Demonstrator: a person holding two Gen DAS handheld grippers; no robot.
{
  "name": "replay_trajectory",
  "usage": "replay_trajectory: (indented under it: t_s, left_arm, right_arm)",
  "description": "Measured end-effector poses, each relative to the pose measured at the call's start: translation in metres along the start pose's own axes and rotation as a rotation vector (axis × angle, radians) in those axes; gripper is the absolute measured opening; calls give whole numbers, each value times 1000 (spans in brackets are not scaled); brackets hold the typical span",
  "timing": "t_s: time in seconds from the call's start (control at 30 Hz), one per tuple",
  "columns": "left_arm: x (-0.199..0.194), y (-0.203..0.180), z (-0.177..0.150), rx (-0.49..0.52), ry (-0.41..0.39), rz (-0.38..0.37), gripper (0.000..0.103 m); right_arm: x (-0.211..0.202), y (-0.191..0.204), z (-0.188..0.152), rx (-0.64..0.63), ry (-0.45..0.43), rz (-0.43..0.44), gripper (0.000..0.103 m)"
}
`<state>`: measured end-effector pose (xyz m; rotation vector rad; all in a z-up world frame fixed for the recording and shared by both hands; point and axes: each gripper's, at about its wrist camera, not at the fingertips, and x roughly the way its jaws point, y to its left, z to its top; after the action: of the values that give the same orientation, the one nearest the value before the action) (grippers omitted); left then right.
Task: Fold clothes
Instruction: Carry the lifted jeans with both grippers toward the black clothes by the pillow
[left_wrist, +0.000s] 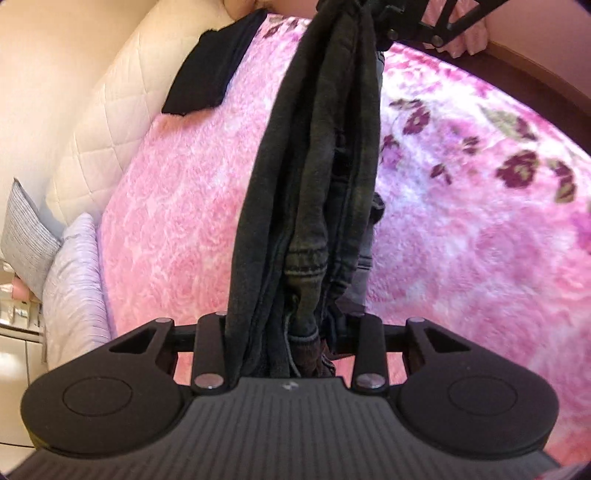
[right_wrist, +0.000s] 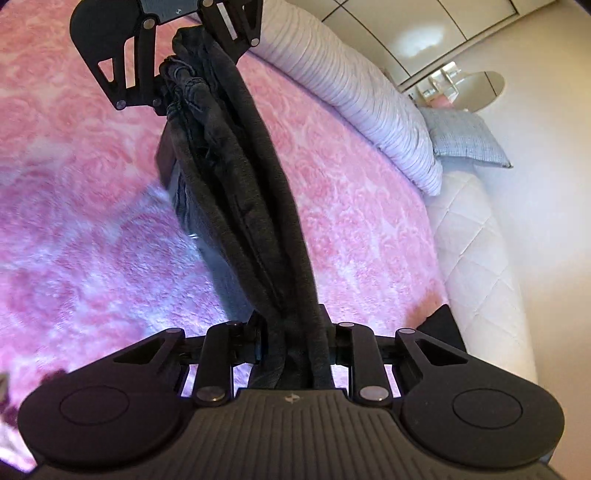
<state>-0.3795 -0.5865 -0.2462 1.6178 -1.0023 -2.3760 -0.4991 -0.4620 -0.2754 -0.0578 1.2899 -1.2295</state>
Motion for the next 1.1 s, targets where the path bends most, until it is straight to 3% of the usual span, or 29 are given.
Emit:
replay_trajectory:
  t_s: [0.33,0.6,0.83,1.1]
  left_arm:
    - [-86,-19,16,44,-51,46,32]
    - [-125,-34,47,106,-105,49,32]
    - [-129,-36,95,160,-139,39,32]
    - [-99,-31,182,220,-150,15,32]
  right_arm:
    - [-95,-3,11,-4,15,-34,22]
    - [-156,-1,0,9,52,-68,22]
    - [-185,-16,-26,55,95,-77,22]
    - [-191,-52,-87,116,128,-90,22]
